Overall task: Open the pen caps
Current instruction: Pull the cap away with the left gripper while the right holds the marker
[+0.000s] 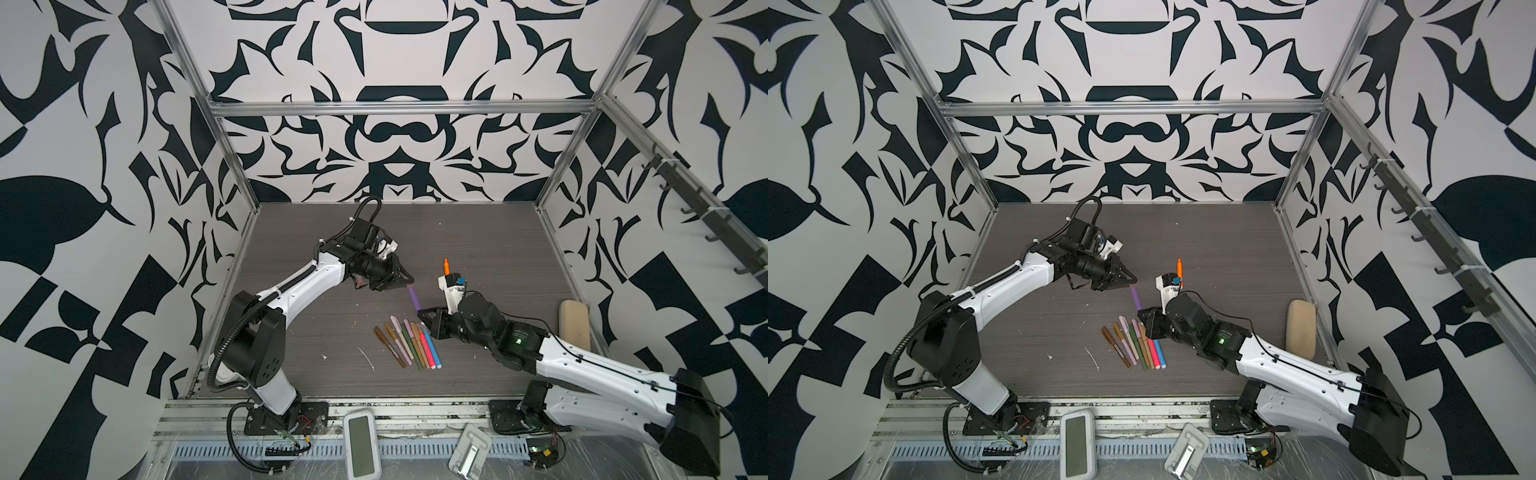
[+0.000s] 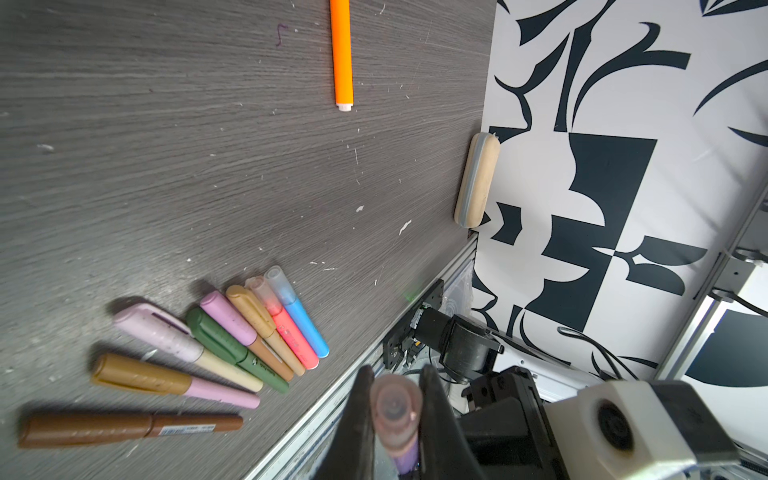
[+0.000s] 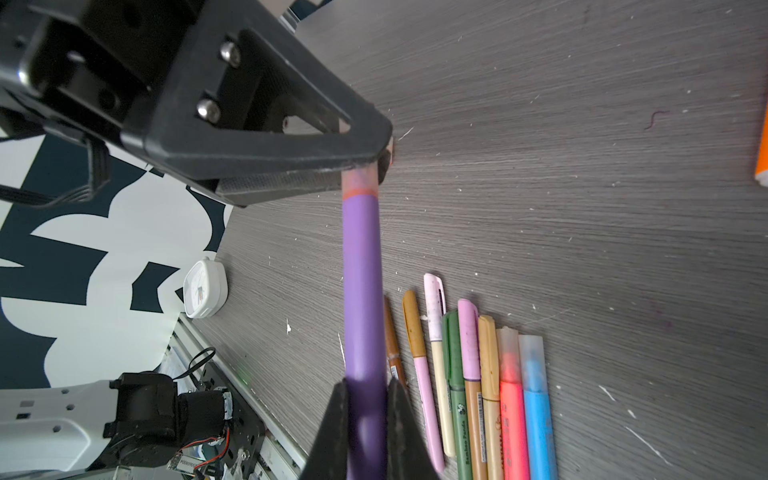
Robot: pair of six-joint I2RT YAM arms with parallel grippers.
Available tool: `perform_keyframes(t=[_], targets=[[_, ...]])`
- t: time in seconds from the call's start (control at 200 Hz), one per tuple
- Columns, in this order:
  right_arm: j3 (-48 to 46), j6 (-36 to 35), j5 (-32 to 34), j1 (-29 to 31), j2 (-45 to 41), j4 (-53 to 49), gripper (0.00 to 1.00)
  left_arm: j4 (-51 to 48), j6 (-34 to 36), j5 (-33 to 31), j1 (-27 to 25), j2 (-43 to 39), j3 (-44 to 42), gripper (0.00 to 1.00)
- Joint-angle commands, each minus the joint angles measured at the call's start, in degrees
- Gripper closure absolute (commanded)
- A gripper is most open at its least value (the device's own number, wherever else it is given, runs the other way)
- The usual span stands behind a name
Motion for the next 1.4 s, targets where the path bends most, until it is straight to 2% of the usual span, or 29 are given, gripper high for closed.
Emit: perform_keyframes(t=[0.0, 0.255, 0.375, 0.515, 0.775, 0.85, 0.925, 1.06, 1.21, 1.28, 1.315, 1.335, 1.36, 1.395], targets=[[1.6, -0.7, -4.4, 1.1, -0.3, -9.3, 1.0, 7.4, 1.8, -10.9, 2.9, -1.9, -0.9, 1.0], [3.2, -1.7, -5.9, 1.1, 0.4, -9.3, 1.0, 7.9, 2.2, -10.6, 2.8, -2.8, -2.1, 1.0], [3.3, -2.0, -6.1, 1.1, 0.5, -8.5, 0.77, 7.9, 2.2, -9.8, 2.6, -3.3, -2.3, 1.0], [3.7, -2.4, -5.7, 1.1, 0.7, -7.4, 0.62, 7.9, 1.8, -9.6, 2.5, -4.4, -3.1, 1.0], [8.2, -6.4, -6.4, 1.0, 4.2, -8.8, 0.41, 7.9, 1.5, -9.9, 1.0, -4.9, -3.5, 1.0], [10.6, -9.0, -5.1, 0.3, 5.7, -11.3, 0.32, 7.9, 1.5, -9.5, 0.4, -5.0, -3.4, 1.0], [13.2, -12.6, -5.6, -2.8, 7.6, -14.4, 0.27, 7.9, 1.6, -8.8, -0.4, -5.1, -3.4, 1.0], [15.8, -17.8, -13.8, -9.9, 10.9, -15.4, 0.22, 7.2, 2.1, -7.8, -2.2, -5.1, -3.1, 1.0], [17.9, -19.3, -19.4, -12.4, 15.5, -14.2, 0.23, 7.2, 1.8, -7.0, -4.1, -5.4, -3.0, 1.0], [17.9, -18.7, -20.3, -12.3, 17.3, -12.3, 0.27, 7.5, 1.6, -6.5, -4.5, -5.6, -2.8, 1.0], [17.6, -18.1, -20.4, -12.3, 17.7, -11.2, 0.32, 7.8, 1.4, -6.0, -4.6, -5.5, -2.9, 1.0], [17.4, -17.8, -20.3, -12.3, 18.0, -10.6, 0.38, 7.9, 1.3, -5.7, -4.6, -5.6, -2.9, 1.0], [17.1, -17.4, -20.2, -12.4, 18.2, -10.0, 0.54, 8.1, 1.2, -5.6, -4.6, -5.7, -3.0, 1.0], [16.6, -16.9, -20.1, -12.4, 18.4, -9.2, 0.89, 8.3, 1.3, -5.7, -4.6, -5.8, -3.0, 1.0]])
